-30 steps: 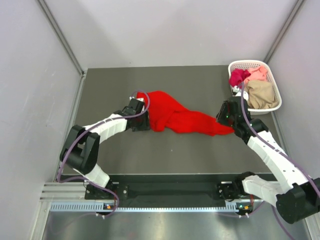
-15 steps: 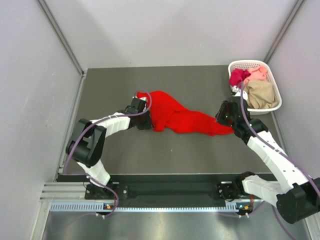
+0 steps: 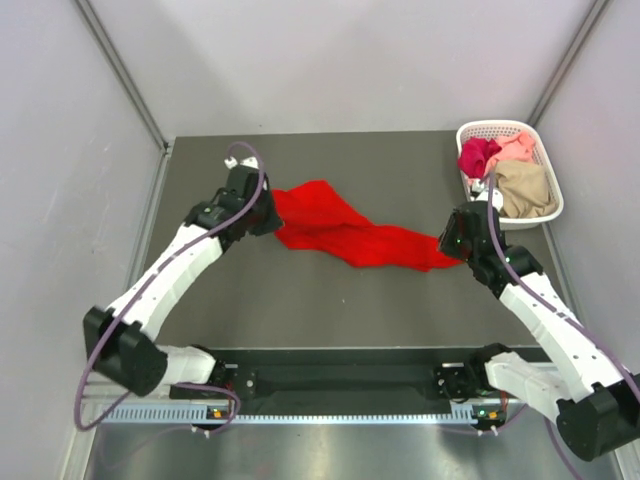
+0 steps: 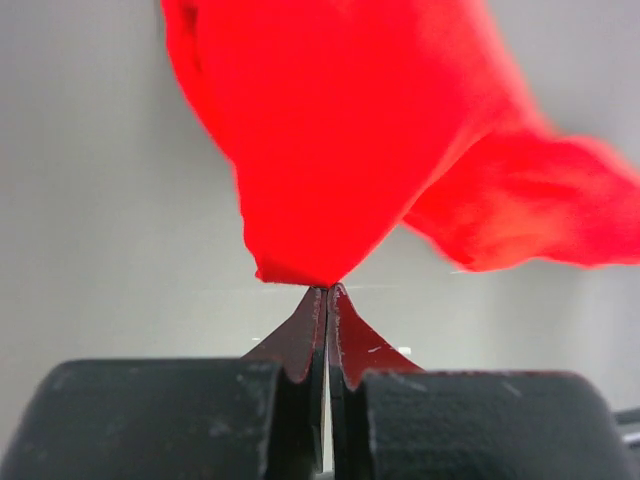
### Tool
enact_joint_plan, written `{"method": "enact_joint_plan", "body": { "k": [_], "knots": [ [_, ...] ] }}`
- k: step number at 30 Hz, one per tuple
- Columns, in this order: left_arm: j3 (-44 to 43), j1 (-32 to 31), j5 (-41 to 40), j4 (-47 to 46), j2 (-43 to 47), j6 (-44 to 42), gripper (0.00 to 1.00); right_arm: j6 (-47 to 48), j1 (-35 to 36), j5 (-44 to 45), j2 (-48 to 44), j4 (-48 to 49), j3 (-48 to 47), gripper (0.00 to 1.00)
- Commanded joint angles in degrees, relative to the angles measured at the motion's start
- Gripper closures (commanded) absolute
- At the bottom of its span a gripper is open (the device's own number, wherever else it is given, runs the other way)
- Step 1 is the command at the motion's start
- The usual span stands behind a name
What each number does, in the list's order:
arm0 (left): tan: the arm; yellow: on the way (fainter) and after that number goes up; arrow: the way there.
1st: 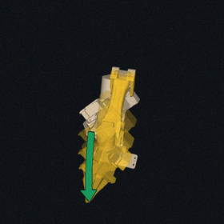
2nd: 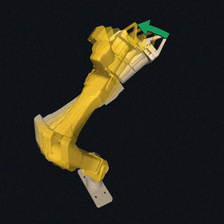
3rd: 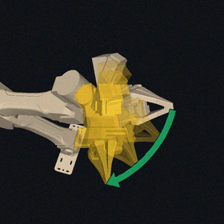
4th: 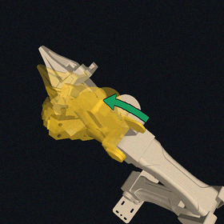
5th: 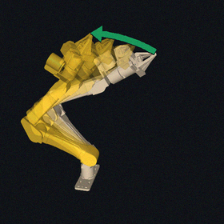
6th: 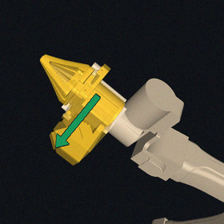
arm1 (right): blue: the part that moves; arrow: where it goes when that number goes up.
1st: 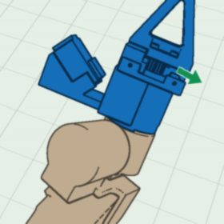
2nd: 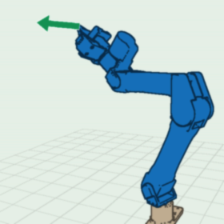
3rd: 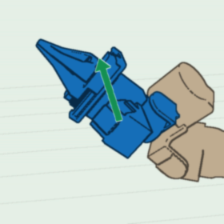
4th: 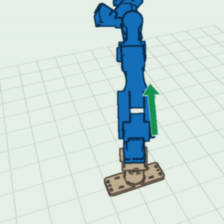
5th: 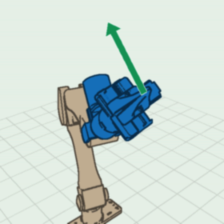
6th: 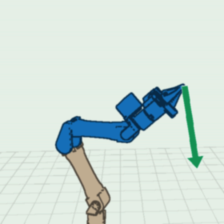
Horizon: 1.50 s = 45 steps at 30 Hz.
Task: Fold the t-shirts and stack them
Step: Flatten the tshirt out
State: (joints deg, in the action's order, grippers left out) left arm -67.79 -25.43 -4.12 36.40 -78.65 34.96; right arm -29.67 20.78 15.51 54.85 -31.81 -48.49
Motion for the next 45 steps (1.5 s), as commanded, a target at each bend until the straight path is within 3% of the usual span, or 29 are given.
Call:
{"method": "enact_joint_plan", "body": {
  "k": [1, 6, 9, 14, 17, 20, 21, 22, 29, 33, 41, 45],
  "knots": [
    [-3.5, -0.1, -1.2, 8.9, 4.9, 2.6, 1.0, -2.4, 0.5, 4.7, -1.4, -3.1, 0.4, 0.73],
    [-1.6, 0.0, -2.7, 9.7, 8.3, 3.4, 1.0, -5.1, -1.5, 8.6, -0.5, -3.3, 0.5, 0.71],
    [0.5, 1.3, -1.9, 7.4, 5.5, 2.2, 1.0, -5.0, -1.7, 7.3, 0.9, -3.3, -1.8, 0.71],
    [-2.1, 4.5, 5.5, 2.3, -6.0, 0.8, 1.0, -4.3, -1.7, 6.0, 1.2, -1.7, -1.7, 0.71],
    [-8.3, 7.1, 6.0, 1.9, -14.8, -0.4, 1.0, -3.7, -1.7, 5.9, 1.7, -0.2, -0.3, 0.7],
    [-17.0, 10.0, 5.2, 8.8, -22.5, -2.3, 0.82, -3.3, -1.6, 5.2, 3.0, 0.7, 0.1, 0.7],
    [-17.9, 10.4, 1.0, 9.5, -23.1, -3.1, 0.67, -3.3, -1.7, 5.1, 3.5, 0.8, 0.1, 0.7],
    [-17.9, 10.6, -0.7, 9.5, -22.2, -3.3, 0.62, -3.2, -1.6, 4.7, 3.7, 1.2, 0.1, 0.7],
    [-5.7, 7.2, -8.8, 4.4, -9.9, -4.9, 0.53, -1.4, -1.7, 2.0, 4.5, 3.8, 0.7, 0.7],
    [5.5, 8.0, -2.2, -3.7, -6.2, -2.9, 0.53, -1.0, -1.5, 1.0, 4.7, 4.5, 0.6, 0.7],
    [12.7, 20.2, 18.2, -24.3, -5.7, 1.7, 0.53, -0.6, -1.5, 0.1, 3.3, 5.2, 1.6, 0.7],
    [15.5, 22.1, 21.2, -31.6, -6.8, 2.8, 0.52, -0.4, -1.6, 0.0, 2.9, 5.7, 2.3, 0.7]
  ]
}}
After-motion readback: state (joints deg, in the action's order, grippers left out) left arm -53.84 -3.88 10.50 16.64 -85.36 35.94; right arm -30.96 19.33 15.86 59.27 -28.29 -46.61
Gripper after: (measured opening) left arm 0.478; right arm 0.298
